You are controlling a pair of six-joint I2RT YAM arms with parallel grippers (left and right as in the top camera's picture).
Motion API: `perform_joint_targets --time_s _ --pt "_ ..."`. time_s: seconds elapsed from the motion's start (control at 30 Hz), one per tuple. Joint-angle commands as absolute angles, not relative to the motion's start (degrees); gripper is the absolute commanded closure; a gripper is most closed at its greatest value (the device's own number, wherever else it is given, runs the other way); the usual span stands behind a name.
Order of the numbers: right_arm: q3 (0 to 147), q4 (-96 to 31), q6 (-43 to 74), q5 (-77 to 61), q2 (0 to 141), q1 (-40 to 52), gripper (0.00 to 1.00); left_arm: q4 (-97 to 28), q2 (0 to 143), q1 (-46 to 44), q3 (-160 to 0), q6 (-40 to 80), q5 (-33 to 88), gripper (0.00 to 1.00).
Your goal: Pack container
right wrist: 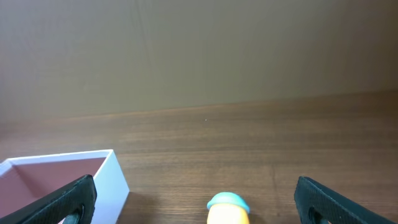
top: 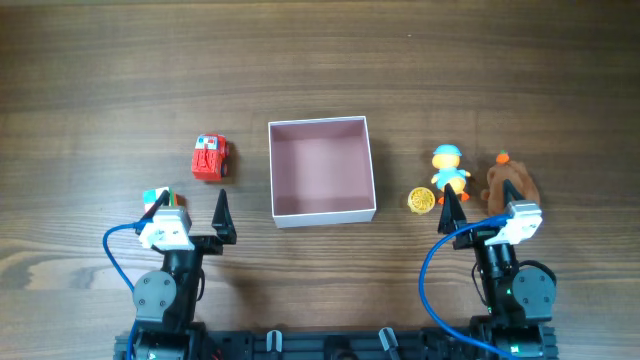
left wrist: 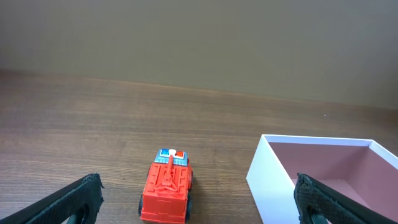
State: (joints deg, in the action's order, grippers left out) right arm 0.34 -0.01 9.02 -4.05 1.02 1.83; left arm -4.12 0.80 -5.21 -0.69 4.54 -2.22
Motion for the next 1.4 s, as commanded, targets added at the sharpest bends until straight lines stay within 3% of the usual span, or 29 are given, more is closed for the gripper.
perform_joint_targets --time_s 0.0,0.1,0.3,0.53,0.73,0.97,1.37 --pt "0.3 0.6 18.7 -4.9 1.7 2.0 0.0 -2.7 0.4 -4.9 -0.3 3.9 -0.1 0.0" --pt "1.0 0.6 19.1 -8.9 1.7 2.0 0.0 -1.4 0.6 -4.9 -2.3 9.7 0.2 0.0" --pt "10.3 -1.2 16.1 -9.1 9.7 2.0 0.0 -8.5 11.3 -4.9 -16.9 9.9 0.0 0.0" --pt "34.2 -13.1 8.5 -10.1 39.4 2.0 0.0 -25.2 45.4 -4.9 -48.5 9.9 0.0 0.0" --pt "59.8 -39.4 6.0 -16.6 69.4 2.0 0.0 -46.9 75.6 -4.9 -77.1 9.2 -2.4 0.0" --pt "64.4 -47.7 7.2 -13.5 80.4 2.0 0.0 -52.0 86.9 -4.9 -79.9 9.2 -2.2 0.0" --pt "64.4 -50.3 10.5 -8.7 81.2 2.0 0.0 -55.8 103.6 -2.9 -79.8 1.7 -3.3 0.0"
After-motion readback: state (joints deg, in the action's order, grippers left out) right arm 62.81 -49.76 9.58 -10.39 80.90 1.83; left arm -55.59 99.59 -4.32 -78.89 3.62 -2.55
